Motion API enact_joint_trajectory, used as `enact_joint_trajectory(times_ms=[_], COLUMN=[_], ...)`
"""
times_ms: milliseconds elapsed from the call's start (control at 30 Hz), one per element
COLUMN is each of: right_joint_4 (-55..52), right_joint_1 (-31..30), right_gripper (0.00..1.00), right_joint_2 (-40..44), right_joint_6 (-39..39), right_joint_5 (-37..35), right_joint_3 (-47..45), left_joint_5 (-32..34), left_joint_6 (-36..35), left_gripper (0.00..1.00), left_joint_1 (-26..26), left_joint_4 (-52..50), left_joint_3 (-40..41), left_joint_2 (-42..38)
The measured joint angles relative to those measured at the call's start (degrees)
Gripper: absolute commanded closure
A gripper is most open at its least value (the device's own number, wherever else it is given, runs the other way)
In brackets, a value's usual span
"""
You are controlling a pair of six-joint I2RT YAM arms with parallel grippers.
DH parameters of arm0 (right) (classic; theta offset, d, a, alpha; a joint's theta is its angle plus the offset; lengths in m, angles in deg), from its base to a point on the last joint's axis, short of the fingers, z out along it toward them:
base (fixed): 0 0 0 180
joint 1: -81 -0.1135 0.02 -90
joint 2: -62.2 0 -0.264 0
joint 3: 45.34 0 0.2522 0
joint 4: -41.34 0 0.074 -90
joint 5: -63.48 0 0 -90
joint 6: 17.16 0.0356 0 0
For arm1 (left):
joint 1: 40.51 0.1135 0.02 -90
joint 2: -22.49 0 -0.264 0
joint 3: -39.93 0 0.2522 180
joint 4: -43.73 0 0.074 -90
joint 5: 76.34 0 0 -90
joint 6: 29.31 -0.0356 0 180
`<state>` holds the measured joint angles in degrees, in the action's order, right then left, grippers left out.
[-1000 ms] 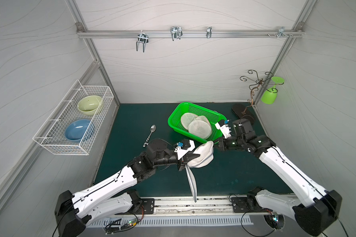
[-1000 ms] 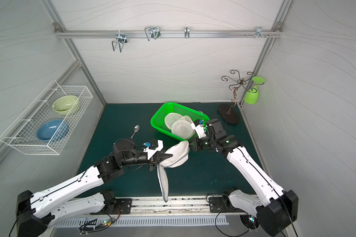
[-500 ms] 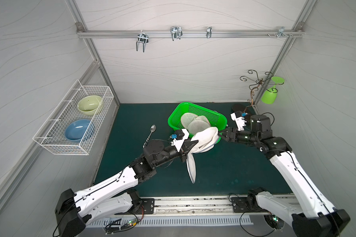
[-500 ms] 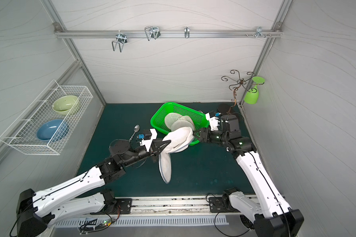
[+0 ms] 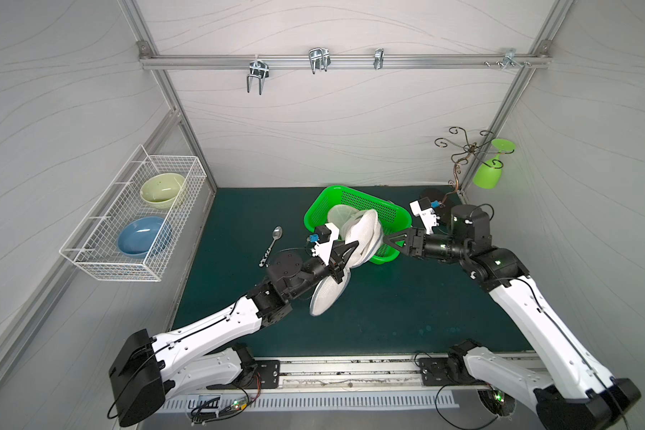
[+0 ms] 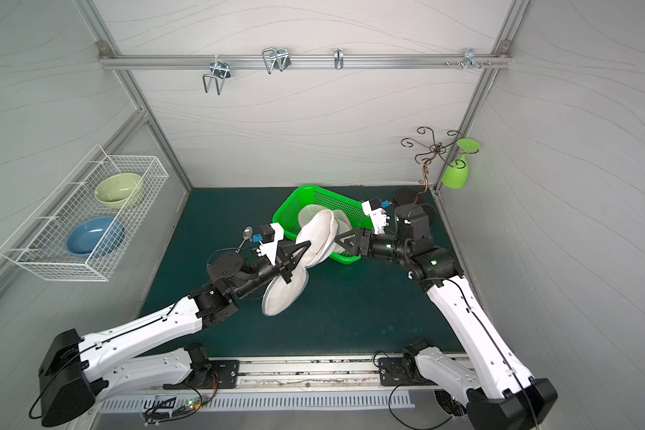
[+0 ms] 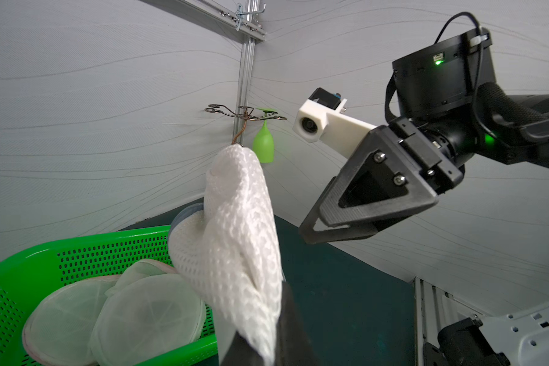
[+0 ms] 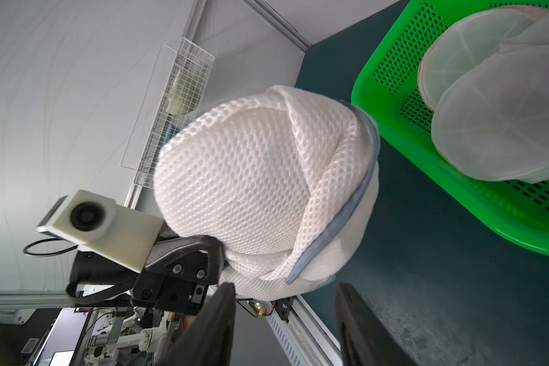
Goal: Turn the laundry bag inside out
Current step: Turn over the laundry bag.
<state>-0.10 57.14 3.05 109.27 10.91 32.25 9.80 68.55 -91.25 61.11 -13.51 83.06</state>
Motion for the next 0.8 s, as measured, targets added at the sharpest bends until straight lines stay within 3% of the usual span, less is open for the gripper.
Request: enact_joint_trajectory(times_ms=[200,300,367,500,800], right_joint_4=[0.83,1.44,2.08,3.52,3.17], right_joint_1=[-0.09,-0.44,-0.66,-0.83,2.73], right_gripper=[0.56,0.63,0.71,0.98,1.0], right_joint_2=[-3.5,-4.66,-5.55,-6.62,-6.27], right_joint_6=[0.83,1.01,1.09,0.96,-0.13], right_joint_5=[-0.11,-0.09,-0.13,-0.07,-0.81], right_joint_3=[0.02,0.81,1.86,2.86,2.01], left_joint_5=[-0.48,-1.05,-1.38,-1.68,-2.19], left_joint_6=[1.01,1.38,1.53,2.03,3.91], left_gripper=[1.0,1.0,1.0,1.0,1.0], left_joint_1=[0.0,0.0,0.0,0.0,0.0], left_joint_4=[0.9,0.92,0.9,1.73,3.17], left_joint_3=[0.0,0.0,0.0,0.0,0.07], left_joint_2=[0.0,0.0,0.0,0.0,-2.12])
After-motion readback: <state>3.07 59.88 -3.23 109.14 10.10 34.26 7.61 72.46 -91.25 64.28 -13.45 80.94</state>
